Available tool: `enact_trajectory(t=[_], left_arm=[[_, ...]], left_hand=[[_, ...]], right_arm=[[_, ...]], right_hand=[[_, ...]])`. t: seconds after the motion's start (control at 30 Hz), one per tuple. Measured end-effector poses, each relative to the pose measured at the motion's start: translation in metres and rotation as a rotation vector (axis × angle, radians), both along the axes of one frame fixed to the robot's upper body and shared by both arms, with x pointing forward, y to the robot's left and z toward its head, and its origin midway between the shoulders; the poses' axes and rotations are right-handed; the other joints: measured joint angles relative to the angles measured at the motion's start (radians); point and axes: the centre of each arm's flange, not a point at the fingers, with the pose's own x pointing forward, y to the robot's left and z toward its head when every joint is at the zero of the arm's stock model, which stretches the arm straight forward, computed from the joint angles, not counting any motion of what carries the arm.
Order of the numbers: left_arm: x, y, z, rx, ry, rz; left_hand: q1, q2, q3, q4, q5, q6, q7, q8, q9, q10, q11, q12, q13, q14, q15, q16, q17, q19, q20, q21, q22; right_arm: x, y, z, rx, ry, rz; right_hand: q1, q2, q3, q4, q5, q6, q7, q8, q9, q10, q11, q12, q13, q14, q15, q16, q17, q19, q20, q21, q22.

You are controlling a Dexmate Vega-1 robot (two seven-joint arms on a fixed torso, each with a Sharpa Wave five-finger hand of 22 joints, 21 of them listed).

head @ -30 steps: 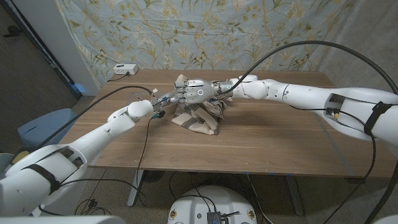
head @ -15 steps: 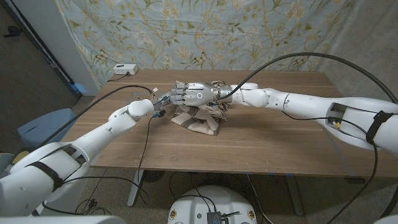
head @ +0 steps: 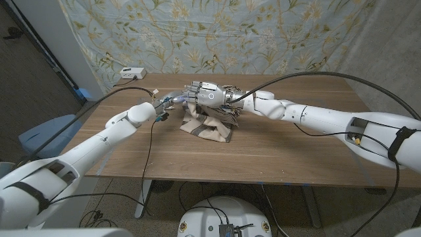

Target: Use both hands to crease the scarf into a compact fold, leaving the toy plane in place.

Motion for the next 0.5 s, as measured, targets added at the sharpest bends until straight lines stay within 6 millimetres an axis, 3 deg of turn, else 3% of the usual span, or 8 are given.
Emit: enact_trajectory(t=[0.2, 0.33, 0.5], left_arm=[[-0.028, 0.016, 0.014, -0.046, -0.126, 0.089], [-0.049, 0.021, 0.021, -0.066, -0.233, 0.172], [-0.069, 0.026, 0.028, -0.098, -0.344, 0.245]], left_hand=[[-0.003, 0.002, 0.028, 0.011, 0.000, 0.027, 0.005, 0.006, 0.000, 0.035, -0.001, 0.013, 0.000, 0.047, 0.003, 0.014, 0.002, 0.019, 0.002, 0.007, 0.000], [-0.020, -0.007, 0.041, 0.014, 0.000, 0.049, 0.003, 0.006, 0.000, 0.059, -0.009, 0.017, 0.001, 0.075, -0.006, 0.021, 0.002, 0.038, 0.001, 0.017, 0.002], [-0.030, -0.005, 0.054, 0.012, -0.005, 0.063, 0.005, 0.006, 0.000, 0.081, -0.009, 0.024, 0.002, 0.096, -0.010, 0.025, 0.002, 0.052, 0.002, 0.025, 0.003]], right_arm=[[0.006, -0.003, 0.005, 0.035, 0.002, -0.049], [0.008, -0.005, 0.010, 0.068, 0.011, -0.081], [0.011, -0.009, 0.019, 0.127, 0.029, -0.118]], right_hand=[[-0.083, -0.005, -0.025, 0.042, 0.000, -0.051, 0.018, 0.000, 0.000, -0.029, 0.014, 0.000, -0.006, -0.014, 0.003, 0.005, 0.005, 0.000, 0.000, -0.022, 0.003], [-0.178, -0.012, -0.062, 0.087, 0.000, -0.085, 0.032, 0.000, 0.003, -0.054, 0.022, 0.000, -0.009, -0.023, 0.002, 0.013, 0.012, 0.000, 0.000, -0.040, 0.003], [-0.251, -0.014, -0.093, 0.117, 0.000, -0.107, 0.043, 0.000, 0.003, -0.072, 0.033, 0.000, -0.014, -0.032, 0.003, 0.016, 0.014, -0.004, 0.011, -0.051, 0.003]])
